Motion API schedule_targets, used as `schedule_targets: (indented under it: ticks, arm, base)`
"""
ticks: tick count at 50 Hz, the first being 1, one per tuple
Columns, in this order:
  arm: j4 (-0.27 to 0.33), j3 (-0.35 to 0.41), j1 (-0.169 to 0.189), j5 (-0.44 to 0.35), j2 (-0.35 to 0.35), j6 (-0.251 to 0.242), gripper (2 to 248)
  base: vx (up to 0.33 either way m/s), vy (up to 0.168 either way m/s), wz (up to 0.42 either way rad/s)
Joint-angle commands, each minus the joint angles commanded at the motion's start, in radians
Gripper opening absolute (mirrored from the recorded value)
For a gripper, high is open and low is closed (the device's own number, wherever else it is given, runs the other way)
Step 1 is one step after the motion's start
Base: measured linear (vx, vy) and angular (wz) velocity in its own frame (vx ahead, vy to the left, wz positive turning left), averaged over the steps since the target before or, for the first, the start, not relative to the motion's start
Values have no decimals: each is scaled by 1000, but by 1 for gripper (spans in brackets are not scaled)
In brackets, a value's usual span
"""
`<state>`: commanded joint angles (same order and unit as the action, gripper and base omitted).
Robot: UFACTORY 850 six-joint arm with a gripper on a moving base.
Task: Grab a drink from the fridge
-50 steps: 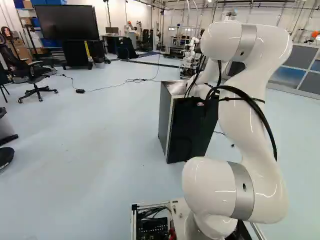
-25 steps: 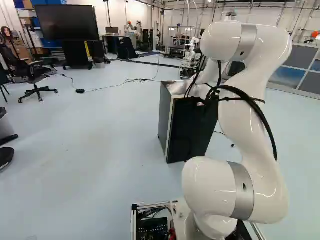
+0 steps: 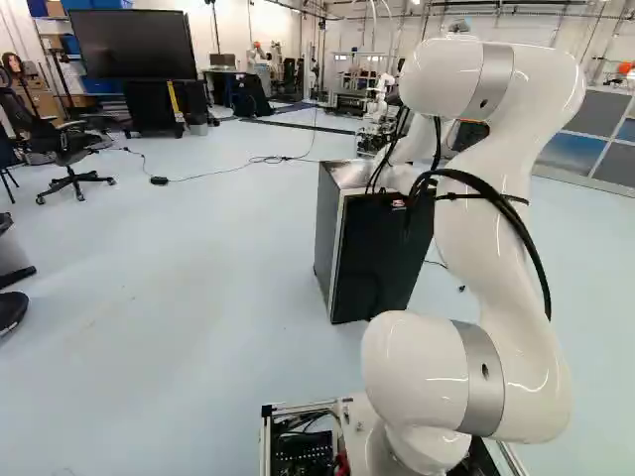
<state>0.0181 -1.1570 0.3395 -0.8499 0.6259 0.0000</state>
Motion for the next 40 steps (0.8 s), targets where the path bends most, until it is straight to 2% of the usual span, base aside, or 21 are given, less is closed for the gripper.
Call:
schedule_targets:
  ticks: [40]
  arm:
    - [0,-1,0,0,-68,0,98]
  base:
    - [0,0,0]
